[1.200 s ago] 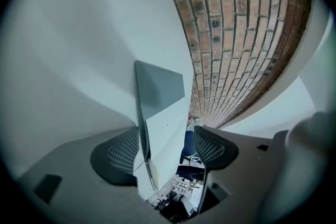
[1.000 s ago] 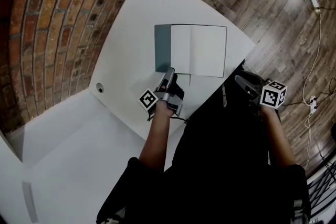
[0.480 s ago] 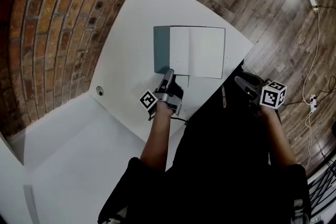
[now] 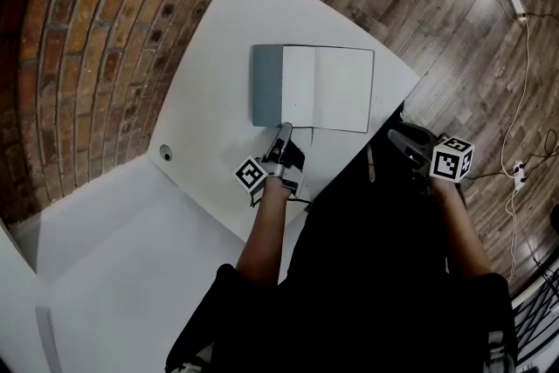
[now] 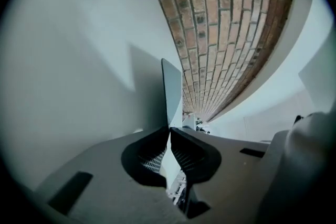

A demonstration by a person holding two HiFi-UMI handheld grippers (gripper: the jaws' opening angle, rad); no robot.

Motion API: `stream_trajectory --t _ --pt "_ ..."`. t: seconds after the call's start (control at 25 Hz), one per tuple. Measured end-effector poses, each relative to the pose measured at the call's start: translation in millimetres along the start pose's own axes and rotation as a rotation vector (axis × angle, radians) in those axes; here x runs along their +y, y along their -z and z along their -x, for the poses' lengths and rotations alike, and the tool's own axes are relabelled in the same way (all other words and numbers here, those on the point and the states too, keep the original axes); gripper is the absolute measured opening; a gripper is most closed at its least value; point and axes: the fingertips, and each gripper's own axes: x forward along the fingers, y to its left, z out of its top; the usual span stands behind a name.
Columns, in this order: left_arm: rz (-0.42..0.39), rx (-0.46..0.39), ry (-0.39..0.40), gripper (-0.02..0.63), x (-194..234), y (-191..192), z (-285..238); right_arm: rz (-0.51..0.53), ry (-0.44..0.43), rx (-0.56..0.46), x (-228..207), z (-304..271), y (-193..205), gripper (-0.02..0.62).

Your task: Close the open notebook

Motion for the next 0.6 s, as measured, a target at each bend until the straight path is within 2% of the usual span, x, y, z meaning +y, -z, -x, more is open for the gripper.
stream_trajectory --t 0.16,0.24,0.4,0.6 --pt "-0.123 0.040 0.022 0.029 -14 5 0 0.011 -0.008 0.009 6 -2 1 0.140" --pt "-0.209 0.074 0.005 0.028 -16 10 3 0.019 -0.011 0.014 8 -4 1 0.138" --pt "-0.481 0.150 -0.013 0.026 -37 23 2 0.041 -0.016 0.021 14 -7 -3 0.137" --pt "-0.882 0.252 -0.012 0.023 -53 50 2 0.060 -0.018 0.034 19 -10 -2 0.133"
